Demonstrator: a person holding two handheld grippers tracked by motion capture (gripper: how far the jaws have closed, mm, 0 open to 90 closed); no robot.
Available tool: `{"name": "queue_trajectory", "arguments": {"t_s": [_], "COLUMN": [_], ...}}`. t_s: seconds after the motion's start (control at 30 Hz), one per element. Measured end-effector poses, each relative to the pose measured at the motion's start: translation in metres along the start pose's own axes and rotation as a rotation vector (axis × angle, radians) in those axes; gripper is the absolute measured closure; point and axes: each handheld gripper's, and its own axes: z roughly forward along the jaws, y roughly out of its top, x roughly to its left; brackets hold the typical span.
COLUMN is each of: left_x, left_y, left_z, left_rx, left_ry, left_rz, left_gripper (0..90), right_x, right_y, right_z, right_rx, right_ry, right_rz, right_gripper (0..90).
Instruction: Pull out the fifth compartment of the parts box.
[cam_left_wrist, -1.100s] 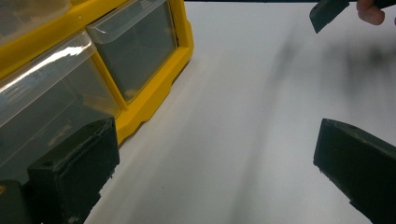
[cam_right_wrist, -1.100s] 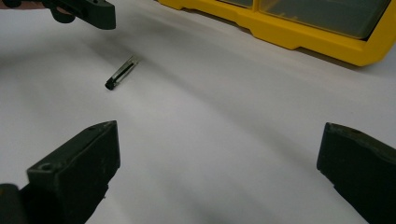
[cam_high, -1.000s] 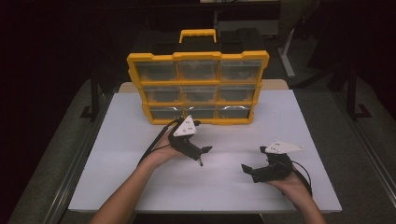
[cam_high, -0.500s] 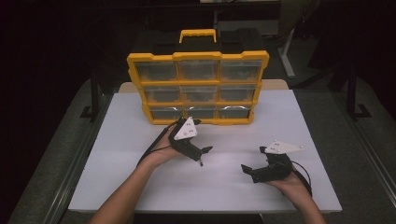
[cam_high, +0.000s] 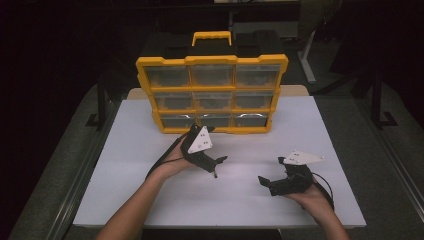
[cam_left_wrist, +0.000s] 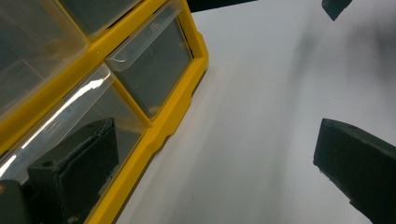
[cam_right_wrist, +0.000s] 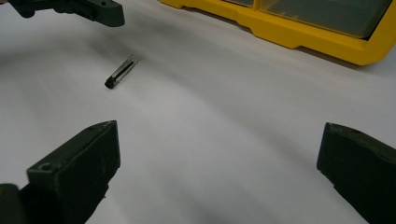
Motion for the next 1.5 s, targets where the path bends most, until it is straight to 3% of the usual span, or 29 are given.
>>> {"name": "queue_trajectory", "arguments": {"t_s": [0.83, 1.33, 1.5], "left_x": [-0.008, -0.014, -0.015], "left_y": [0.001, 0.001, 0.001], "left_z": [0.003, 0.004, 0.005], "left_rx": [0.007, 0.028, 0.034], "left_ry": [0.041, 0.075, 0.084], "left_rz": [0.12, 0.224, 0.242], "left_gripper": [0.2, 0.2, 0.2], "right_x": [0.0, 0.0, 0.0], "right_y": [0.0, 0.0, 0.0], "right_z": [0.0, 0.001, 0.001], "right_rx": [-0.002, 0.004, 0.004], "right_ry": [0.001, 0.0, 0.0], "right_rz": [0.0, -0.004, -0.006], "right_gripper": [0.0, 0.0, 0.0]}}
